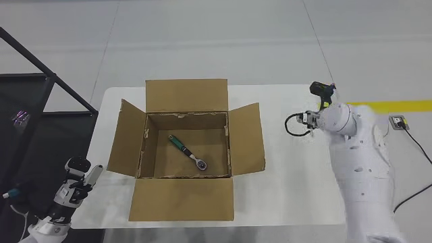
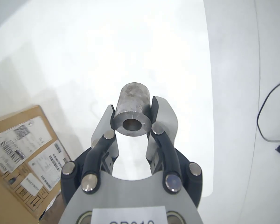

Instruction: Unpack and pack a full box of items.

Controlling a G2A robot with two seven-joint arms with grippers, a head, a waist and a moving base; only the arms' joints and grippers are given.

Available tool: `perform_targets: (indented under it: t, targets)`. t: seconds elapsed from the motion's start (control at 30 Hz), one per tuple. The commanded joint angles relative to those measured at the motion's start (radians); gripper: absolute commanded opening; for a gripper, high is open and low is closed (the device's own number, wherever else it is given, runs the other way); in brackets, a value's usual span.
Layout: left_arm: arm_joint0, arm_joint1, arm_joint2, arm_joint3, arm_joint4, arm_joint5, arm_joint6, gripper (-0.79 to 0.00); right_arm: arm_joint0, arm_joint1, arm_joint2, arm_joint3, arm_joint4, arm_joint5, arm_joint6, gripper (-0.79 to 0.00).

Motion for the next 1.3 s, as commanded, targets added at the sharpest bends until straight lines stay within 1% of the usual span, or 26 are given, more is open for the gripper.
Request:
perform_targets:
  t: [0.0,0.07,0.1,0.17,0.23,0.3,0.37,0.43,0.53,0.63,0.73,0.8,0.87,1.0,1.17,1.27]
  targets:
    - [0.0,0.0,0.0,0.0,0.0,0.0,0.0,0.0,-0.163,-0.005,-0.052,-0.464,-0.007,0.034,-0.007,-0.785]
    - [0.0,0.0,0.0,0.0,0.0,0.0,0.0,0.0,-0.266,-0.008,-0.118,-0.68,-0.046,0.049,-0.035,-0.785]
    - [0.0,0.0,0.0,0.0,0.0,0.0,0.0,0.0,-0.3,-0.009,-0.157,-0.754,-0.061,0.044,-0.05,-0.785]
    - [0.0,0.0,0.0,0.0,0.0,0.0,0.0,0.0,-0.339,-0.012,-0.232,-0.838,-0.144,0.059,-0.103,-0.785]
    - [0.0,0.0,0.0,0.0,0.0,0.0,0.0,0.0,-0.354,-0.018,-0.318,-0.883,-0.205,0.09,-0.157,-0.785]
    - [0.0,0.0,0.0,0.0,0.0,0.0,0.0,0.0,-0.349,-0.024,-0.374,-0.898,-0.227,0.103,-0.178,-0.785]
    - [0.0,0.0,0.0,0.0,0.0,0.0,0.0,0.0,-0.325,-0.029,-0.415,-0.885,-0.241,0.096,-0.159,-0.785]
    - [0.0,0.0,0.0,0.0,0.0,0.0,0.0,0.0,-0.284,-0.036,-0.454,-0.849,-0.21,0.063,-0.113,-0.785]
    - [0.0,0.0,0.0,0.0,0.0,0.0,0.0,0.0,-0.196,-0.049,-0.509,-0.731,-0.162,0.015,-0.031,-0.785]
    - [0.0,0.0,0.0,0.0,0.0,0.0,0.0,0.0,-0.094,-0.072,-0.589,-0.549,-0.115,0.004,0.014,-0.785]
    - [0.0,0.0,0.0,0.0,0.0,0.0,0.0,0.0,0.014,-0.104,-0.678,-0.345,-0.069,0.017,0.022,-0.785]
    - [0.0,0.0,0.0,0.0,0.0,0.0,0.0,0.0,0.083,-0.131,-0.737,-0.211,-0.032,0.031,0.014,-0.785]
    - [0.0,0.0,0.0,0.0,0.0,0.0,0.0,0.0,0.144,-0.162,-0.787,-0.073,0.04,0.031,0.014,-0.785]
    - [0.0,0.0,0.0,0.0,0.0,0.0,0.0,0.0,0.258,-0.232,-0.883,0.202,0.146,0.029,-0.021,-0.785]
    - [0.0,0.0,0.0,0.0,0.0,0.0,0.0,0.0,0.331,-0.317,-0.964,0.46,0.258,-0.001,-0.063,-0.785]
    - [0.0,0.0,0.0,0.0,0.0,0.0,0.0,0.0,0.362,-0.362,-1.0,0.584,0.285,-0.011,-0.089,-0.785]
